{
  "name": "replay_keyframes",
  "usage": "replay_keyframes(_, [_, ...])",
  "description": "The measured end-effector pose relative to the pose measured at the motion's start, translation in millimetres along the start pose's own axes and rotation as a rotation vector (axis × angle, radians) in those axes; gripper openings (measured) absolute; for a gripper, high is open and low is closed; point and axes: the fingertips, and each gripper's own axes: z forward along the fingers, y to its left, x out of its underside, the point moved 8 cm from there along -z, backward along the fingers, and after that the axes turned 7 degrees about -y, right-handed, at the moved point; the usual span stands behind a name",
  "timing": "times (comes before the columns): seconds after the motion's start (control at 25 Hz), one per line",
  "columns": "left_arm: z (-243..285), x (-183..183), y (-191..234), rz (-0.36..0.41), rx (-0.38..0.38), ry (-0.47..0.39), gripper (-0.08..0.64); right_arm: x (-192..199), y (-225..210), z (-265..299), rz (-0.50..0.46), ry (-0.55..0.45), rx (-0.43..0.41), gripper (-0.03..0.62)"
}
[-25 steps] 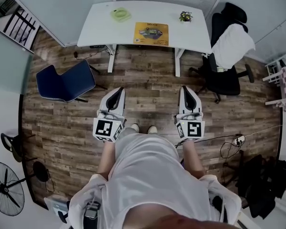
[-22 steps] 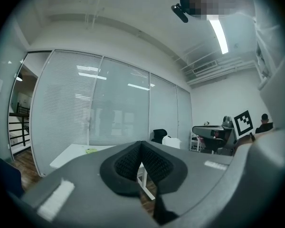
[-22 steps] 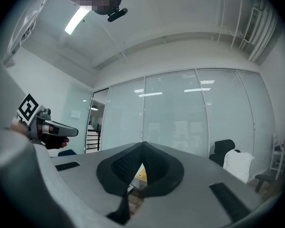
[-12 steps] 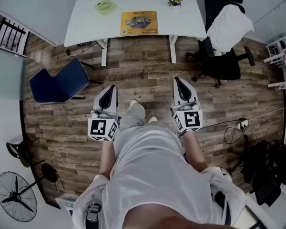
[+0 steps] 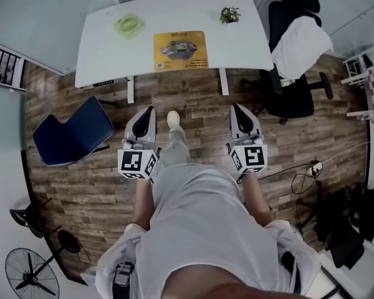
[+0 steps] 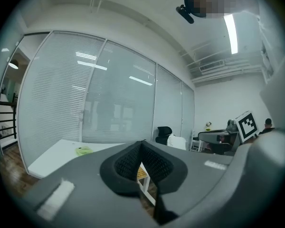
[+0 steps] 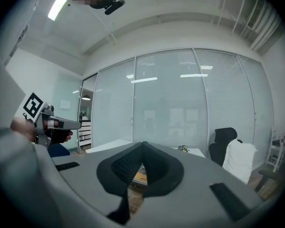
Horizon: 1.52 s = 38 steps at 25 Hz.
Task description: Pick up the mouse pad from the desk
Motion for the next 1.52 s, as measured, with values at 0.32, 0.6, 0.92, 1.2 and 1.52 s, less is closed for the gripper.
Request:
replay_keyframes(0.32, [131.5, -0.8, 120.3, -0.052, 0.109, 0.041, -0.006, 12.7, -16.3, 162.7, 0.092, 0.107, 0.000, 0.002])
replay_keyframes(0.6, [200.4, 1.6, 205.4, -0.133, 0.049, -0.002, -0.005, 59.4, -39.2, 253.7, 0.238, 0.219, 0.118, 0.002])
replay_keyframes(0.92, [243.4, 51.0, 240.5, -0.053, -0.056, 0.061, -0.005, 109.6, -54.8, 295.2, 0.182, 0.367, 0.182, 0.003])
replay_keyframes(1.2, [272.1, 133.3, 241.9, -0.056, -0.150, 0.225, -0.002, 175.9, -77.9, 327.9, 0.200, 0.521, 0.167, 0.093])
replay_keyframes(1.52, [317.2, 225.8, 223.5, -0.157, -0.185, 0.537, 0.260, 243.4, -92.8, 371.2, 0.187, 0.684, 0.151, 0.182])
